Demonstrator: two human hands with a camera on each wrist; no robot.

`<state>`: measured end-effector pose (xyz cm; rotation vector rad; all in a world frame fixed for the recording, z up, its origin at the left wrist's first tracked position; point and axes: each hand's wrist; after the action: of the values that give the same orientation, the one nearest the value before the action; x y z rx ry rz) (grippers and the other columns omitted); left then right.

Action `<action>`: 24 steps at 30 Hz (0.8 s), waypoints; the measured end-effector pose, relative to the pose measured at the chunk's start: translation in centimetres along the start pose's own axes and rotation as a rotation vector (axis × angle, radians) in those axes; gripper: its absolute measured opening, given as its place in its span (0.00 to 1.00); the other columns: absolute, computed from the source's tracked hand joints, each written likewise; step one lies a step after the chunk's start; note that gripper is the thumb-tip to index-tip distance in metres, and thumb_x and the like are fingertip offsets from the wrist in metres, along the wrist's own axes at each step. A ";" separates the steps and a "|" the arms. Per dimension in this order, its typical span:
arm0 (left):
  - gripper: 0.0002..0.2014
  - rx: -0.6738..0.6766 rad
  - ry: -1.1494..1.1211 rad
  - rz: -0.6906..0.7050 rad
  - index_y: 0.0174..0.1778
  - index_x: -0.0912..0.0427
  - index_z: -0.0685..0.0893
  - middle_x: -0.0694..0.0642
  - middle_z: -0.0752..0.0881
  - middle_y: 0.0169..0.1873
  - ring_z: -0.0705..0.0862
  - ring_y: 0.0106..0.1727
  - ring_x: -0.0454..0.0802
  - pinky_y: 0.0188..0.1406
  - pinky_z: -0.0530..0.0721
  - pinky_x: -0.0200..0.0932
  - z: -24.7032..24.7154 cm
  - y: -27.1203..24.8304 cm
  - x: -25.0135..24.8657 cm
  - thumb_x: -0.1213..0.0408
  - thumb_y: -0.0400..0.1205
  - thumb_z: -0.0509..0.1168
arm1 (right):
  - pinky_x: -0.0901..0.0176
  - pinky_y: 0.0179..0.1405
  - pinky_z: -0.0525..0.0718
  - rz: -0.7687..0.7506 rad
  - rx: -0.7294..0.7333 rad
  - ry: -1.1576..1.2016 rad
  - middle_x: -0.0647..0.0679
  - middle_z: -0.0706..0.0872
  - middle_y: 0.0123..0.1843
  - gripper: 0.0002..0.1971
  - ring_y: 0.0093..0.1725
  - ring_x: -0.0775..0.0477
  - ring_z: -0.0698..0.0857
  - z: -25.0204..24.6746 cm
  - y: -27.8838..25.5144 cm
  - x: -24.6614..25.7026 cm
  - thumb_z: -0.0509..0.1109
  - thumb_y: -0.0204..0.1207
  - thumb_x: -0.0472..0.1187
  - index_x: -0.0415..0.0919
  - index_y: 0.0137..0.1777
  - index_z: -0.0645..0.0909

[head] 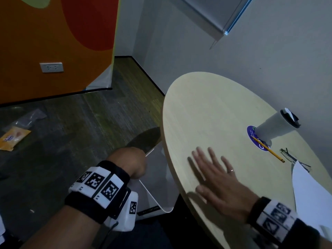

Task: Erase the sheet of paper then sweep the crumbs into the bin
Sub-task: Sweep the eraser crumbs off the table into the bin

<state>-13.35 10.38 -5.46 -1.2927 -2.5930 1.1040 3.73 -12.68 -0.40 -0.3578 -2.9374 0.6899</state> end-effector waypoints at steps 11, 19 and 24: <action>0.14 -0.009 0.048 -0.021 0.64 0.64 0.87 0.62 0.89 0.65 0.89 0.62 0.59 0.48 0.78 0.43 -0.1 -0.1 -0.9 0.67 0.86 0.61 | 0.33 0.92 0.32 0.576 0.066 0.160 0.49 0.25 0.93 0.68 0.91 0.47 0.24 0.4 -1.4 -7.4 0.20 0.58 0.92 0.47 0.93 0.27; 0.10 0.006 0.060 -0.008 0.54 0.64 0.87 0.56 0.88 0.49 0.76 0.28 0.45 0.30 0.77 0.40 -0.4 -0.6 -1.6 0.69 0.88 0.59 | 0.50 0.87 0.20 -0.113 0.124 0.055 0.62 0.20 0.90 0.50 0.88 0.57 0.19 1.1 -2.3 3.7 0.29 0.76 0.83 0.56 0.92 0.24; 0.14 0.012 0.105 0.020 0.67 0.67 0.86 0.63 0.88 0.65 0.88 0.65 0.59 0.52 0.80 0.46 -0.1 -1.0 -1.8 0.71 0.87 0.64 | 0.36 0.93 0.36 0.525 -0.011 0.204 0.51 0.26 0.94 0.58 0.92 0.51 0.27 -0.5 0.7 -7.5 0.27 0.72 0.86 0.49 0.95 0.31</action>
<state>-12.82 8.82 -4.30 -1.3384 -2.5001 1.0230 11.19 -13.79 -0.62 -1.1494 -2.6599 0.6377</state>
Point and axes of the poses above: each hand's wrist, its own y-axis towards the middle knuckle, its own z-axis out of the palm, x = y × z
